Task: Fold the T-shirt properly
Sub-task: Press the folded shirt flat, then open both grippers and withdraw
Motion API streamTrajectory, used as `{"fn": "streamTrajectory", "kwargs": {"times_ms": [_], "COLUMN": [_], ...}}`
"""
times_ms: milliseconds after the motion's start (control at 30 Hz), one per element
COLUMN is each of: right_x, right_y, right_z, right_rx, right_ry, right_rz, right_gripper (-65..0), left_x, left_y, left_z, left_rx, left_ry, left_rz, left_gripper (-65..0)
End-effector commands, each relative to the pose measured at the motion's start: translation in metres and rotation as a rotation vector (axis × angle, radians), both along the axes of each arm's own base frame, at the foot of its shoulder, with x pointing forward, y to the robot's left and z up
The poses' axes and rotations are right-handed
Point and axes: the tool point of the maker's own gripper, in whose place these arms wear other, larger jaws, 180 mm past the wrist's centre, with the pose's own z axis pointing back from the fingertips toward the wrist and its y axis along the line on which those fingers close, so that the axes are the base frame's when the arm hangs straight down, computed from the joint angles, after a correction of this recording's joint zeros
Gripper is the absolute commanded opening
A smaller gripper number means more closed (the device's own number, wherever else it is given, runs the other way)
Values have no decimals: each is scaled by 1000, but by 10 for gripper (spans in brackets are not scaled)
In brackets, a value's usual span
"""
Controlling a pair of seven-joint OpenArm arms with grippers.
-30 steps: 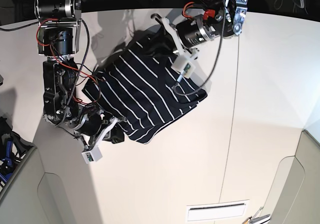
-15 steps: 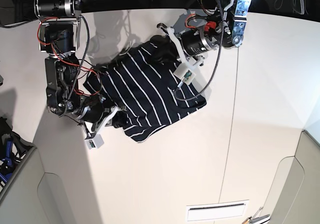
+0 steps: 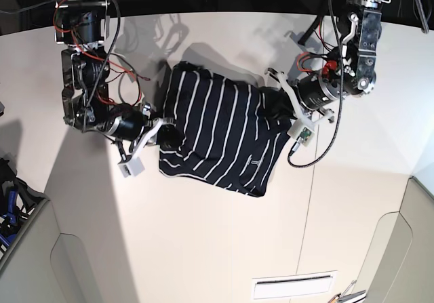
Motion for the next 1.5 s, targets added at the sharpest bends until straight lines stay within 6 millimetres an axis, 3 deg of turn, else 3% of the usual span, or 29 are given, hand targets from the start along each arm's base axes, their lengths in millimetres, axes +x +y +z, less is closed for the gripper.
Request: {"fn": "streamTrajectory", "kwargs": {"times_ms": [0, 233, 333, 567, 867, 1267, 1467], "right_x": [2, -43, -52, -31, 10, 34, 24], "right_y": [1, 4, 4, -15, -47, -48, -23], "right_z": [11, 6, 9, 42, 62, 26, 13], "right_rx": [7, -9, -12, -21, -132, -81, -62], "right_ry": [-35, -25, -38, -152, -256, -148, -98], "right_rz": [12, 34, 33, -31, -105, -138, -63], "right_gripper": [-650, -650, -650, -650, -650, -650, -650], "left_x": [11, 31, 33, 32, 38, 4, 3], "left_y": [5, 9, 9, 10, 9, 4, 6], "left_z": [9, 23, 25, 26, 58, 33, 24], "left_rx": [15, 23, 22, 17, -48, -77, -67], "left_ry": [-36, -88, -93, -73, -113, 15, -1], "left_rz": [6, 36, 36, 33, 48, 41, 61], "left_gripper": [-622, -622, -622, -622, -622, -622, -622]}}
